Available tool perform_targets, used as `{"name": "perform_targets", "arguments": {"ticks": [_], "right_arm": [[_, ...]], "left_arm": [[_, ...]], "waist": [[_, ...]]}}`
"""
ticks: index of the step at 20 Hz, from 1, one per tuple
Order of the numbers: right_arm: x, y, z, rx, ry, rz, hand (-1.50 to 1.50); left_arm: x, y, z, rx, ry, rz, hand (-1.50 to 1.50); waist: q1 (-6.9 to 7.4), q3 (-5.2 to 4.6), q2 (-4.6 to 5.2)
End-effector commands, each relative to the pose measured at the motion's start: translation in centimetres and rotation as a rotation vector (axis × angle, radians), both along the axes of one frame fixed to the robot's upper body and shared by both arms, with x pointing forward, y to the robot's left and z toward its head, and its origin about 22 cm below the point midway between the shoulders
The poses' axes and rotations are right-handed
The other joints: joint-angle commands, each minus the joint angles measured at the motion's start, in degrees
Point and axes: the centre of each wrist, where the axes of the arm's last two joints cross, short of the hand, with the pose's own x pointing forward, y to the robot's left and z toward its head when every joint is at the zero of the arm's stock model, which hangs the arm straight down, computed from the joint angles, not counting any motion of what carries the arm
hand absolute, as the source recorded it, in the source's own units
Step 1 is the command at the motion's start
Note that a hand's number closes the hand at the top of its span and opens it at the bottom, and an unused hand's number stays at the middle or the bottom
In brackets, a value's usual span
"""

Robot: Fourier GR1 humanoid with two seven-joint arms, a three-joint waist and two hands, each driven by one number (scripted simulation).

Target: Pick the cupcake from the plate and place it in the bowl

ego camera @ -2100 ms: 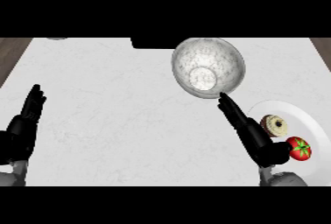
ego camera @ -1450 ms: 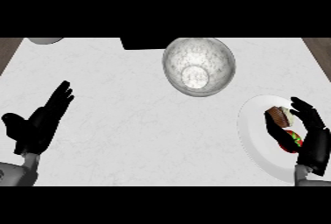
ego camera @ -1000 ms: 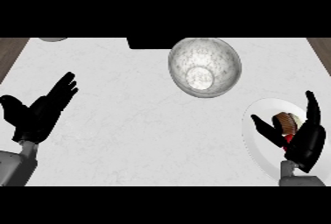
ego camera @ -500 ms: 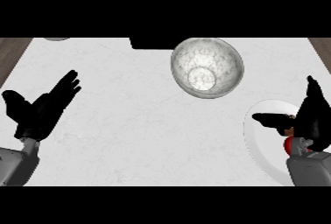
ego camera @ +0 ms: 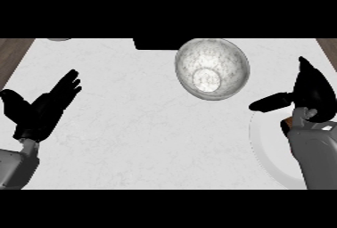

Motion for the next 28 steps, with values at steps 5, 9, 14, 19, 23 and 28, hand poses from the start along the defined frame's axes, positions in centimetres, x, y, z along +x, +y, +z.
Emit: {"name": "perform_targets", "arguments": {"ticks": [5, 9, 14, 19, 23, 28], "right_arm": [[2.3, 1.0, 1.1, -0.015, 0.313, -0.121, -1.50], [2.8, 1.1, 1.8, 0.005, 0.321, -0.121, -1.50], [3.5, 0.4, 1.4, -0.008, 0.375, -0.141, -1.50], [3.0, 0.3, -0.8, 0.016, 0.407, -0.157, -1.50], [3.0, -0.4, -2.2, -0.008, 0.427, -0.158, -1.50], [3.6, -1.8, -2.3, 0.015, 0.430, -0.183, -1.50]], "left_arm": [[-0.3, -0.5, -1.1, 0.011, 0.003, -0.019, 0.00], [0.3, 1.3, 0.1, 0.003, -0.005, -0.002, 0.00], [0.4, 0.3, 0.4, -0.002, 0.002, -0.004, 0.00], [-0.2, 0.5, 0.4, 0.000, 0.013, 0.018, 0.00], [-0.5, -0.4, -0.1, -0.003, 0.018, 0.001, 0.00], [0.0, 0.7, 0.3, -0.013, 0.024, 0.012, 0.00]], "waist": [[-0.41, 0.03, -0.02], [-0.33, 0.07, -0.03], [-0.58, 0.07, -0.01], [-0.54, 0.12, -0.12], [-0.35, 0.15, -0.04], [-0.10, 0.16, 0.03]]}}
